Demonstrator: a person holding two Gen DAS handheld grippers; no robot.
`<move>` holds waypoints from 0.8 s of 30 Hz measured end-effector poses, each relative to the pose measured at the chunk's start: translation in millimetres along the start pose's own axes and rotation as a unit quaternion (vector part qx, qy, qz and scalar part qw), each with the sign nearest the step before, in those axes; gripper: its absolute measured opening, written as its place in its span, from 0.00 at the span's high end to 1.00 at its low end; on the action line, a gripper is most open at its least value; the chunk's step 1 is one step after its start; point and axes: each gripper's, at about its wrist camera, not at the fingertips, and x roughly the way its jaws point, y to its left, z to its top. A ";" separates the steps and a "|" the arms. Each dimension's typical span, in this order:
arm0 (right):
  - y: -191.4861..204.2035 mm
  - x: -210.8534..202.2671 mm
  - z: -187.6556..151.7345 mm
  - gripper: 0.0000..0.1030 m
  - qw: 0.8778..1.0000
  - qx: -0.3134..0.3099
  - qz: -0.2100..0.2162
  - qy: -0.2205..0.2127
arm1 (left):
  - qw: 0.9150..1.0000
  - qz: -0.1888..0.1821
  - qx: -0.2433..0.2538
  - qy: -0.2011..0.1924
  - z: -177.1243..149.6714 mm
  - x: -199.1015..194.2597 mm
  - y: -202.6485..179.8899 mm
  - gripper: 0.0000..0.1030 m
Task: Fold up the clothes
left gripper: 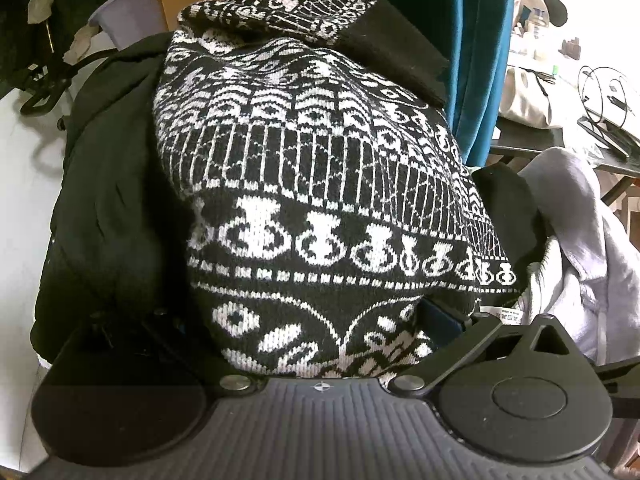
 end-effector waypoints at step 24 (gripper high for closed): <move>-0.3 0.2 0.3 0.01 1.000 0.001 0.000 -0.001 | 1.000 -0.007 -0.002 0.008 0.9 1.2 -0.4 0.00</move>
